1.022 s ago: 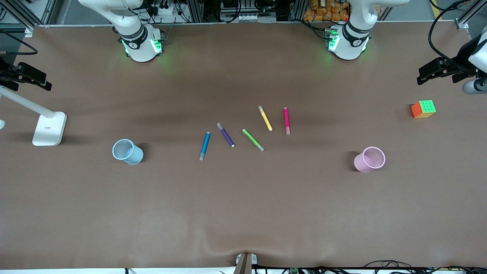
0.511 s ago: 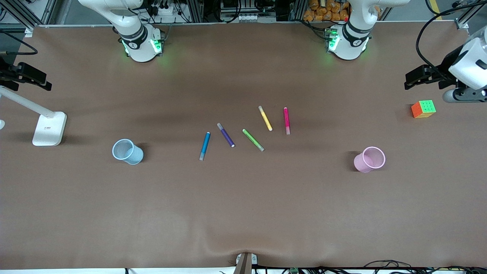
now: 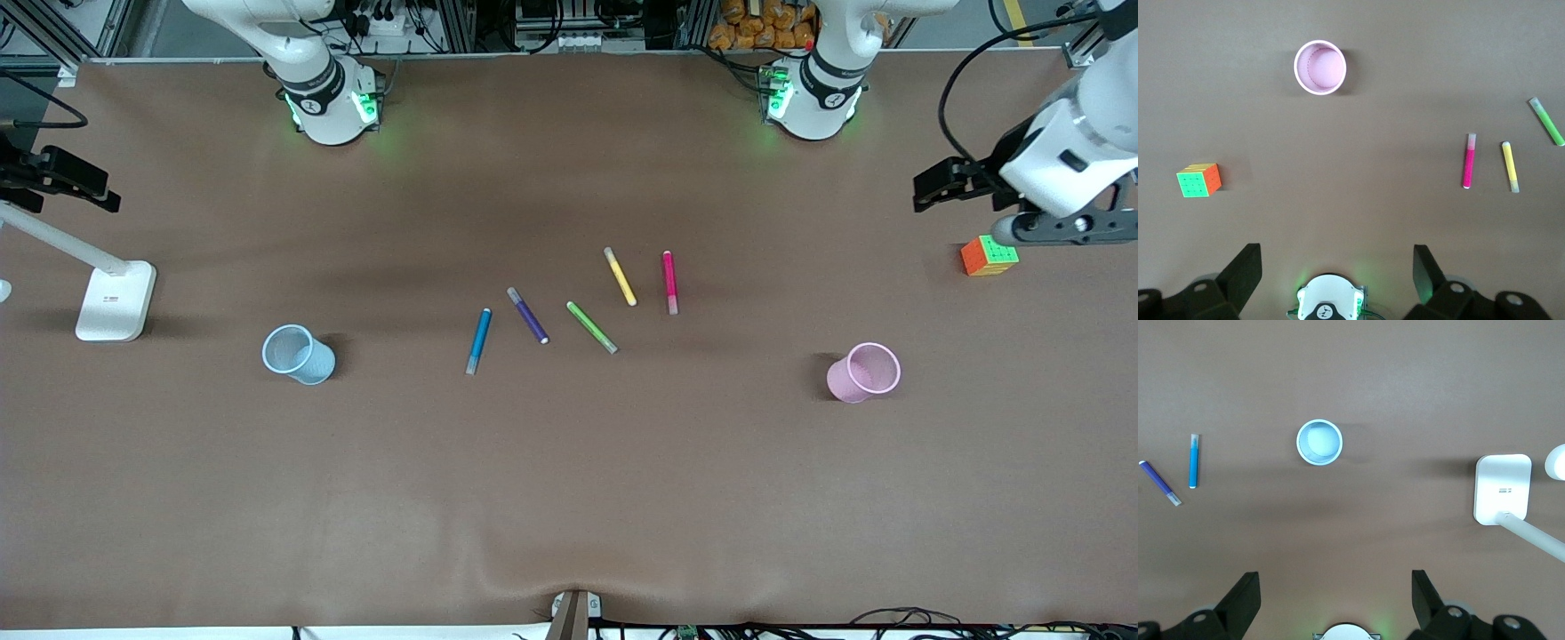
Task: Place pink and blue markers in matching cups
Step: 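Move the left gripper toward the pink marker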
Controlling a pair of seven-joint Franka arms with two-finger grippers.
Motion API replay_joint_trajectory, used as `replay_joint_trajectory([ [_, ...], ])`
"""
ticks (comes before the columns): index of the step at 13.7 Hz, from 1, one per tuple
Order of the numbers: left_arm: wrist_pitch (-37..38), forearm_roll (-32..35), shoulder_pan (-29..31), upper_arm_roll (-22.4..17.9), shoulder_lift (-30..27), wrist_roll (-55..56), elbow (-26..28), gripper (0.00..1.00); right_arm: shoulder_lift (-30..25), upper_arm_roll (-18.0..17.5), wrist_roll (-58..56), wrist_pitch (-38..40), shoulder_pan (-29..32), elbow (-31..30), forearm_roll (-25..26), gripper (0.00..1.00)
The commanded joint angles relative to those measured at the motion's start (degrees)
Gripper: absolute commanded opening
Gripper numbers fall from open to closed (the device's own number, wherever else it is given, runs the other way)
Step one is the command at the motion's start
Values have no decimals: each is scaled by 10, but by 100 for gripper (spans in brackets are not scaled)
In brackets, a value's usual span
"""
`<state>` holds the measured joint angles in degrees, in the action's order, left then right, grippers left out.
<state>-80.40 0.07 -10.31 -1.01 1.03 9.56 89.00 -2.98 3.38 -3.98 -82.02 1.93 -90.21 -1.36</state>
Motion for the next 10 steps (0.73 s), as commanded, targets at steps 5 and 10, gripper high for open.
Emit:
replay_joint_trajectory([
  [5, 3, -48, -12, 9, 47, 54, -15, 100, -11, -9, -20, 3, 6, -2, -9, 100],
  [10, -14, -49, -23, 22, 65, 92, -15, 100, -11, -13, -20, 5, 4, -3, -8, 100],
])
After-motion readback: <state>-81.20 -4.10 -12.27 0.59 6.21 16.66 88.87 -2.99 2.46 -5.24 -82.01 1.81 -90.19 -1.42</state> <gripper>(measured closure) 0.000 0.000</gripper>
